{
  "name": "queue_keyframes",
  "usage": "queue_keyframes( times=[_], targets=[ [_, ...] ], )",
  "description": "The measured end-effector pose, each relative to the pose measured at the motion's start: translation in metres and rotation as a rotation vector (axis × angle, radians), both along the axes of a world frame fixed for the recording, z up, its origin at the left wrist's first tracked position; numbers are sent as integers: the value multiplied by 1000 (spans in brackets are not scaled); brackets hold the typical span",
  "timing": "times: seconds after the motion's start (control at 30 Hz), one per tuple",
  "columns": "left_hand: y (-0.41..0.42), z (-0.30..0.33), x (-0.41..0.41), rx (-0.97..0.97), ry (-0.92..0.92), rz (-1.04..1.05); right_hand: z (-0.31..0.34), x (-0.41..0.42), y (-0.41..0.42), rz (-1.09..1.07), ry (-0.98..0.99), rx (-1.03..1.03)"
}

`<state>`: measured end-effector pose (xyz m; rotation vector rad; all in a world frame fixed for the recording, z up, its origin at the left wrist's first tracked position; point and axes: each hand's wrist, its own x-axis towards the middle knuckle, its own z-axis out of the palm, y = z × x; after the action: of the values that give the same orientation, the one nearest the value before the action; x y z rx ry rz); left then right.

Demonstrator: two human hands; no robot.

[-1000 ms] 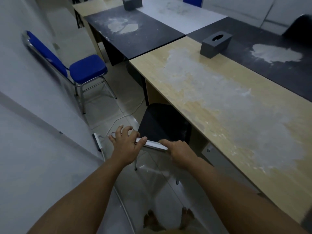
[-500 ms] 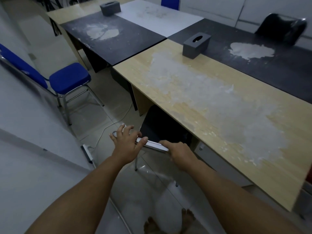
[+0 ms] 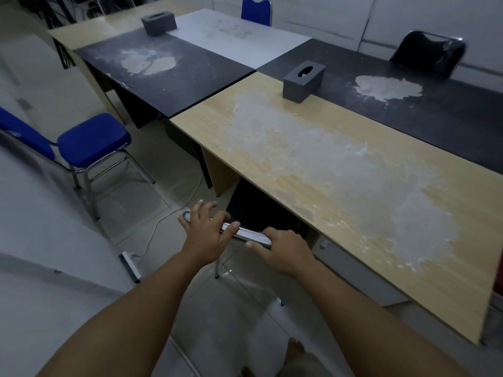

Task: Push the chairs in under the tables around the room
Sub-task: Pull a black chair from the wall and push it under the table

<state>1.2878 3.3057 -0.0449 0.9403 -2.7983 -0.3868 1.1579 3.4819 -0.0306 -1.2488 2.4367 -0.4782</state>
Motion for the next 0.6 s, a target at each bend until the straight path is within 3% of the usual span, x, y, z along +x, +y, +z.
queue_keyframes(
  times=[0.6],
  targets=[
    [-63,0,-33,-189,107,-134,-7,-11,-29,-35,92,-56]
  ],
)
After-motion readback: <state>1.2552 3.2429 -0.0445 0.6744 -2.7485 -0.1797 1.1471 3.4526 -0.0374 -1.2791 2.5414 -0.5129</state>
